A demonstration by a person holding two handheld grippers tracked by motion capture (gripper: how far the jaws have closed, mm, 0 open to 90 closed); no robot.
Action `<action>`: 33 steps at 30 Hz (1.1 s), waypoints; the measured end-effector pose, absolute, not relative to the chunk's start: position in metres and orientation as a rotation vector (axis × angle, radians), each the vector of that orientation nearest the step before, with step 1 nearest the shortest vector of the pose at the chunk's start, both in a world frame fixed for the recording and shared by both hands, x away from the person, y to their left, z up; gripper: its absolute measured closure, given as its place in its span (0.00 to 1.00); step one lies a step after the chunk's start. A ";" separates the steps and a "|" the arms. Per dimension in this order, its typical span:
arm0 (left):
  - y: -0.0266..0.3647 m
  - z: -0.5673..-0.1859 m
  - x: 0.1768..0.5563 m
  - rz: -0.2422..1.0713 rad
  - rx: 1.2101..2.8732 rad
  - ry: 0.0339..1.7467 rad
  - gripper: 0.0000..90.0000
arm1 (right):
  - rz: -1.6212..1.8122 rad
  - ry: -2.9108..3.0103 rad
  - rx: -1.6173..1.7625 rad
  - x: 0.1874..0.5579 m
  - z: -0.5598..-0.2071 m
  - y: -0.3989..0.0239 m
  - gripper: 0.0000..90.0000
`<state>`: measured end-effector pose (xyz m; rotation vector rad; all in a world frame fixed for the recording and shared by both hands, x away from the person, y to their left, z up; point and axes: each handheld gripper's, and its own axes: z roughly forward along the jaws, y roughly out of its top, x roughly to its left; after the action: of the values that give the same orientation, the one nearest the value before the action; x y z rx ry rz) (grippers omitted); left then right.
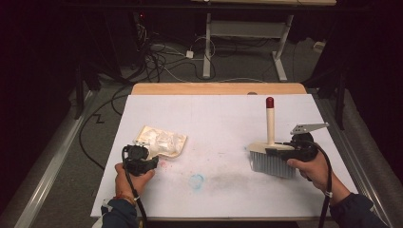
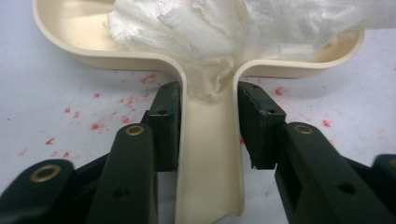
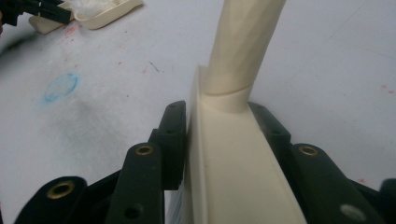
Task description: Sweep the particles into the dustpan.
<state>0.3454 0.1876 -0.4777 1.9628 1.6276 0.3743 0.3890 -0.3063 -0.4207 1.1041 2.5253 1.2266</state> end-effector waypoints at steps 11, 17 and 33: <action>0.175 -0.475 0.338 0.337 1.930 1.626 0.65 | 1.212 2.547 1.153 0.412 -0.423 -0.305 0.69; 0.174 -0.473 0.335 0.348 1.922 1.625 0.65 | 1.223 2.534 1.161 0.417 -0.421 -0.304 0.69; 0.169 -0.465 0.328 0.383 1.945 1.562 0.62 | 1.192 2.434 1.186 0.425 -0.417 -0.310 0.62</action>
<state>0.3282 0.1691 -0.4653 1.9446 1.5620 0.3826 0.4249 -0.3104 -0.4172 1.1862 2.4342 1.1924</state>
